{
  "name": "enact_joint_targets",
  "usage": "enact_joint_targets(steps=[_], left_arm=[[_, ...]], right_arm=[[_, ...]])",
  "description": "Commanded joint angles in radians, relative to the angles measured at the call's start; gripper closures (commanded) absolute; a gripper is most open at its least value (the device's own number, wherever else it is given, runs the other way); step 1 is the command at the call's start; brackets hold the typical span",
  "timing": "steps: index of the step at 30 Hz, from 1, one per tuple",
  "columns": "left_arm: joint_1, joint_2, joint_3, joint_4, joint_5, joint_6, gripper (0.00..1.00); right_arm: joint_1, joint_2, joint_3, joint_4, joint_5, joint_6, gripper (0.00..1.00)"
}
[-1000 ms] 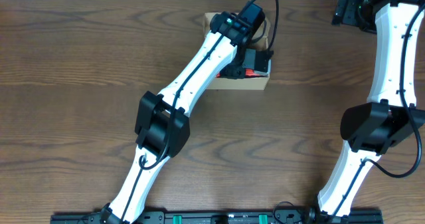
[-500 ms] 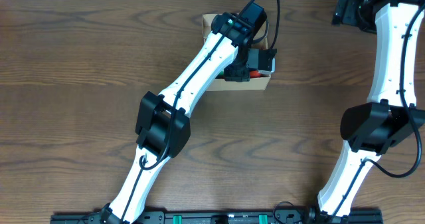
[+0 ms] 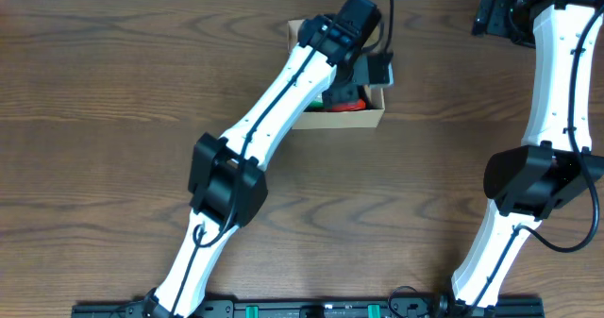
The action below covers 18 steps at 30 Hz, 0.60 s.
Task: Pack container
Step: 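Open the left gripper and withdraw it to the back left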
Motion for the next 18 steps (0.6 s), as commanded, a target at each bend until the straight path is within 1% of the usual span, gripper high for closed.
enact_joint_targets(steps=[1, 4, 7, 9, 14, 18], left_arm=[[0.008, -0.155, 0.015, 0.007, -0.151, -0.196, 0.21], [0.013, -0.233, 0.015, 0.009, -0.308, -0.332, 0.19], [0.022, -0.314, 0.015, 0.001, -0.388, -0.439, 0.19], [0.041, -0.38, 0.015, -0.009, -0.411, -0.536, 0.22], [0.124, -0.497, 0.015, -0.094, -0.41, -0.689, 0.29], [0.243, -0.562, 0.015, -0.212, -0.377, -0.894, 0.36]], right_arm=[[-0.008, -0.021, -0.003, -0.001, 0.003, 0.003, 0.01], [-0.008, -0.021, -0.003, -0.001, 0.003, 0.003, 0.01], [-0.008, -0.021, -0.003, -0.001, 0.003, 0.003, 0.01], [-0.008, -0.021, -0.003, -0.001, 0.003, 0.003, 0.01], [-0.008, -0.021, -0.003, -0.001, 0.003, 0.003, 0.01], [-0.008, -0.021, -0.003, -0.001, 0.003, 0.003, 0.01]])
